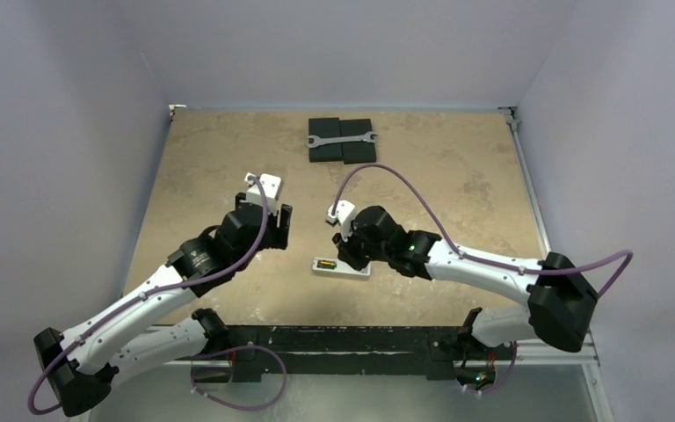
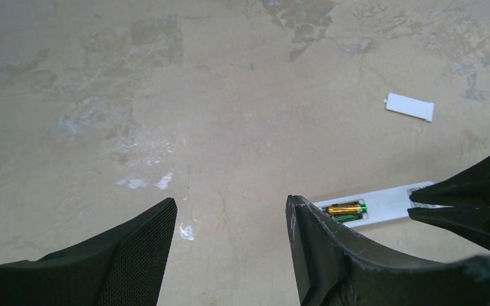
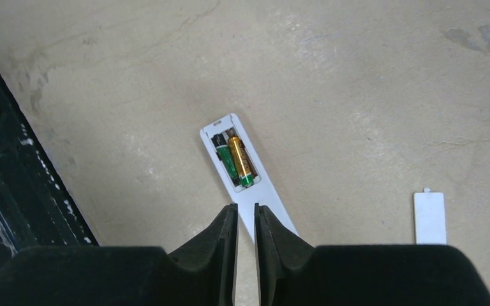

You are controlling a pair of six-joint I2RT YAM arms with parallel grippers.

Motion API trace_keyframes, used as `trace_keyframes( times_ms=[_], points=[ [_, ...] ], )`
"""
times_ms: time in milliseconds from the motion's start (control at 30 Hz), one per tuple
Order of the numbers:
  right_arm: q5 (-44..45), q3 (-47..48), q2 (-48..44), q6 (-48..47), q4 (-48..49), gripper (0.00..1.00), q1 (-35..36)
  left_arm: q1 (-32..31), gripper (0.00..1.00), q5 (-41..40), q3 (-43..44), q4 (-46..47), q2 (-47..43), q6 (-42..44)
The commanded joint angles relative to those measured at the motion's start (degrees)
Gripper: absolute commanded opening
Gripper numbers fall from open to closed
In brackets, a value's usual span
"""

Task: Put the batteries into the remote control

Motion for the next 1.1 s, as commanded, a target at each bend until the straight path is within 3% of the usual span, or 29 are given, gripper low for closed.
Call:
trace_keyframes(
  times_ms=[0, 267, 500, 600, 800, 933, 1067],
  points=[
    [5.73, -2.03, -4.82, 6.79, 5.35, 0.22, 0.13, 0.27, 0.64, 5.94, -0.32, 1.66, 1.72, -6.72],
    [7.15, -5.56, -8.17, 11.58, 7.26, 0.19, 0.13, 0.25, 0.64, 13.83, -5.98, 9.51, 6.77, -13.64],
    [7.0, -11.97, -14.65, 20.17, 14.03, 0.26, -0.09, 0.34, 0.66, 18.44, -10.27, 17.19, 10.31, -18.71],
    [7.03, -13.21, -16.75, 21.14, 14.57, 0.18, -0.13, 0.64, 0.67, 20.28, -12.12, 20.14, 11.21, -20.81],
    [6.49, -18.04, -21.15, 26.89, 19.43, 0.17, -0.13, 5.43, 0.69, 26.36, -17.58, 27.01, 11.77, -24.17],
    [5.19, -19.35, -21.04, 28.93, 21.18, 0.07, -0.13, 8.64, 0.69, 33.39, -22.15, 35.21, 12.26, -26.06],
    [3.53, -19.47, -19.75, 30.49, 21.77, 0.07, -0.13, 9.64, 0.69, 37.24, -24.75, 40.68, 14.15, -27.4]
  ],
)
